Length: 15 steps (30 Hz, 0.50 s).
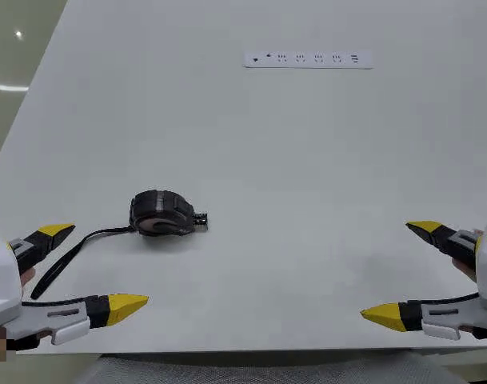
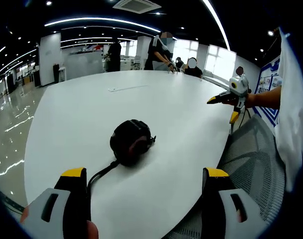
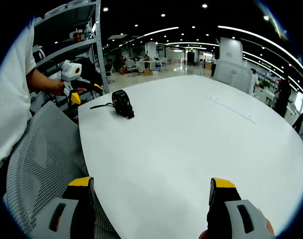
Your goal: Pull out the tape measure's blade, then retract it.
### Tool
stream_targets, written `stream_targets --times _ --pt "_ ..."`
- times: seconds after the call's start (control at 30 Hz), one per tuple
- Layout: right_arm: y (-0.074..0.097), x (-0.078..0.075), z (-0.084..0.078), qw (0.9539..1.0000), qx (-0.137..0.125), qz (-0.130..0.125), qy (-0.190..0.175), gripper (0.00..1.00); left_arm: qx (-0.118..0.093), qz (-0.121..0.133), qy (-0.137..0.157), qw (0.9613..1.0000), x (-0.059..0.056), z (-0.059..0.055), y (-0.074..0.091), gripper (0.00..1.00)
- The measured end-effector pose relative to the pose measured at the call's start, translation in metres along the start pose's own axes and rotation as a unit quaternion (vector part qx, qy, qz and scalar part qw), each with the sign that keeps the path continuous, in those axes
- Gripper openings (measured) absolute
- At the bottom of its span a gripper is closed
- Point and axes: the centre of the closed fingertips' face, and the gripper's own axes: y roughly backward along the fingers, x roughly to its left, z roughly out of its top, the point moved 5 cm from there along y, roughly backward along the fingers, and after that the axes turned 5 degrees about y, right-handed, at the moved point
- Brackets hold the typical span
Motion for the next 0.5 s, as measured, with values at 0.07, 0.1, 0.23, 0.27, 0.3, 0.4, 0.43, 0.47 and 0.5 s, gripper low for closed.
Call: stream_targets --times 0.07,0.1,0.23,0.27,0.3,0.4,0.43,0.47,0.5 --pt "0.0013 0.0003 0.0007 1.0 -0.001 0.002 -0.001 0.98 0.001 0.0 0.0 1.0 -0.0004 -0.0007 0.0008 0.95" --pt "0.0019 0.0003 0.0011 1.0 -0.003 0.002 -0.002 0.98 0.001 -0.001 0.0 1.0 -0.0005 -0.0007 0.0012 0.95" --pt "0.0035 -0.001 -0.0004 1.0 -0.001 0.006 -0.001 0.99 0.004 -0.003 -0.003 1.0 -0.0002 -0.0024 0.0029 0.96" --pt "0.0036 -0.0012 -0.0004 1.0 -0.001 0.005 -0.002 0.99 0.004 -0.002 -0.004 1.0 0.0001 -0.0023 0.0031 0.97" --pt "0.0037 -0.0013 -0.0005 1.0 0.0 0.006 -0.002 0.99 0.006 -0.005 -0.003 1.0 -0.0006 -0.0028 0.0034 0.97" --pt "0.0037 -0.0022 0.0003 1.0 -0.001 0.003 -0.002 0.99 0.007 -0.004 -0.008 0.9999 -0.0002 -0.0037 0.004 0.98" --pt "0.0037 -0.0022 0.0007 1.0 -0.002 0.003 -0.003 0.99 0.008 -0.006 -0.007 0.9999 -0.0006 -0.0043 0.0041 0.98" --pt "0.0033 -0.0025 0.0009 1.0 -0.002 0.003 -0.003 0.99 0.007 -0.002 -0.011 0.9999 0.0002 -0.0041 0.0044 0.98" --pt "0.0031 -0.0027 0.0008 1.0 -0.001 0.003 -0.002 0.99 0.008 -0.003 -0.011 0.9999 -0.0001 -0.0043 0.0045 0.98"
